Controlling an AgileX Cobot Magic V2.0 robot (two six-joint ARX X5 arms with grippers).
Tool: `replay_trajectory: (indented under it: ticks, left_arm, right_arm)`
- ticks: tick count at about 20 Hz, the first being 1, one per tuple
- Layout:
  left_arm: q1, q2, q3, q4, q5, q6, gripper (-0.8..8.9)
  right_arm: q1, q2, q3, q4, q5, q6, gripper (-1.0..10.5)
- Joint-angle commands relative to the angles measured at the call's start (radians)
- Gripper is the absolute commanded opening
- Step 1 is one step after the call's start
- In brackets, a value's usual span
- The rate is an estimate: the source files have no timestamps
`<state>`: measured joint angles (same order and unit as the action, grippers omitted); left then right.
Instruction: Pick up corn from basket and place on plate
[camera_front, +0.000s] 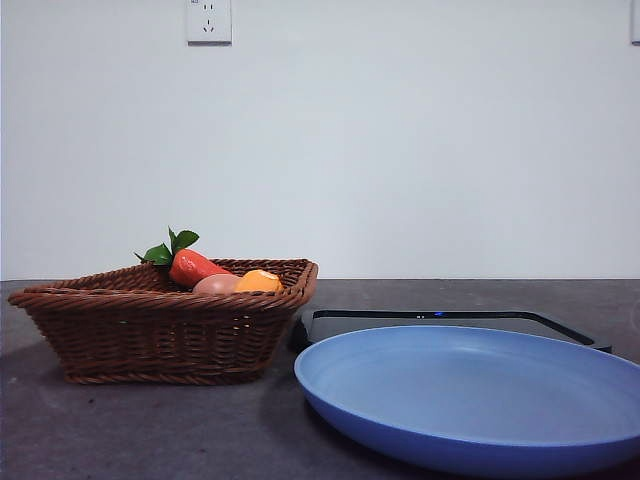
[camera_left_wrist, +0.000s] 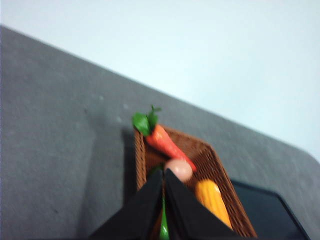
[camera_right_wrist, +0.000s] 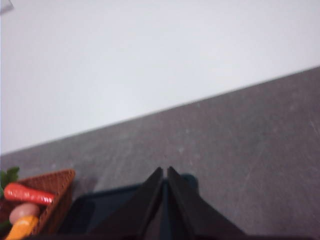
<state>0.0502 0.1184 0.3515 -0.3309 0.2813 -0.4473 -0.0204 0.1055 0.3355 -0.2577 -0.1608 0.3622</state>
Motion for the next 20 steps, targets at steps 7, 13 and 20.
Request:
replay_trajectory:
  ticks: [7,13,20]
  left_arm:
    - [0.002,0.243,0.245,-0.242,0.144,0.228,0.07]
    - [-0.001,0.401,0.364,-0.428,0.232,0.383,0.07]
    - [-0.052,0.493,0.385,-0.508,0.269,0.433,0.07]
  right_arm:
    - [0.0,0.219,0.241,-0.267,-0.128,-0.206,0.0]
    - [0.001,0.362,0.342,-0.447,-0.257,-0.335,0.0]
    - [0.032,0.454,0.36,-0.539,-0.337,-0.381,0.0]
